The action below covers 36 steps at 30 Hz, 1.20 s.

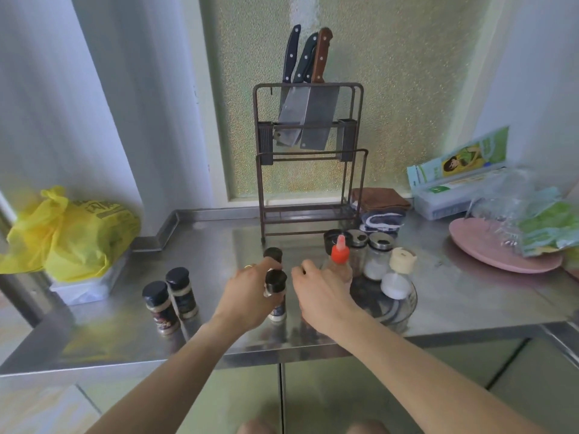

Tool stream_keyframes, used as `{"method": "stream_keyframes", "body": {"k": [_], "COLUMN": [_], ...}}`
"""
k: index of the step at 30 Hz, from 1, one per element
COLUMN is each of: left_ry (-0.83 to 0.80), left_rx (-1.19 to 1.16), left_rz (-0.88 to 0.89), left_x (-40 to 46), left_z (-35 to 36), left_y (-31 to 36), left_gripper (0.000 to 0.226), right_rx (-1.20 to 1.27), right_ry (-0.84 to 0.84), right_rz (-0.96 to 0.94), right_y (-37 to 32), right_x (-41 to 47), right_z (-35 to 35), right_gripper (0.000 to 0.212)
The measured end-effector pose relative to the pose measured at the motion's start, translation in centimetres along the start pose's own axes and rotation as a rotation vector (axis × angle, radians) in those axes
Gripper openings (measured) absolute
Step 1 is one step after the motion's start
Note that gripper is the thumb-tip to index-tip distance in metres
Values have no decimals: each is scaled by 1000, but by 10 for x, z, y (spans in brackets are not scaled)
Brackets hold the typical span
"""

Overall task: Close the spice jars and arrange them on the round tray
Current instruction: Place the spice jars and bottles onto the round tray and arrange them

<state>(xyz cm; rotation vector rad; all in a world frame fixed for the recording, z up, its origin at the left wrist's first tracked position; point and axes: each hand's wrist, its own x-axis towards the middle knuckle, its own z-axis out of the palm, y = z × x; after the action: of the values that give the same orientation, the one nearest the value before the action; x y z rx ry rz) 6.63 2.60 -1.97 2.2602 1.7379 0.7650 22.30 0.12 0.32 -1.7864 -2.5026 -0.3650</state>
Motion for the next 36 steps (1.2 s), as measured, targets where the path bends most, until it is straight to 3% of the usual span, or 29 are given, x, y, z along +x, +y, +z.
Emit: {"method": "stream_keyframes", "body": {"k": [7, 13, 17, 22, 28, 36], "left_ry": [13, 87, 149, 173, 45, -231], "left_rx": [-17, 4, -11, -118, -33, 302], "left_rz": [-27, -26, 50, 197, 383, 464], "left_x": [-8, -16, -25, -31, -12, 18], "left_z": [-8, -38, -65, -64, -15, 20], "left_y": [-4, 14, 37, 88, 142, 155], "left_gripper": [43, 38, 41, 42, 33, 25], "right_rx": [17, 10, 148, 295, 313, 346], "right_ry": [-50, 65, 201, 172, 67, -4], "right_rz": [10, -65, -56, 85, 271, 243], "right_y": [3, 5, 27, 94, 141, 144], "right_x": [-7, -19, -47, -82, -88, -84], "right_z": [-5, -14, -33, -56, -38, -8], "right_gripper": [41, 52, 45, 39, 47, 41]}}
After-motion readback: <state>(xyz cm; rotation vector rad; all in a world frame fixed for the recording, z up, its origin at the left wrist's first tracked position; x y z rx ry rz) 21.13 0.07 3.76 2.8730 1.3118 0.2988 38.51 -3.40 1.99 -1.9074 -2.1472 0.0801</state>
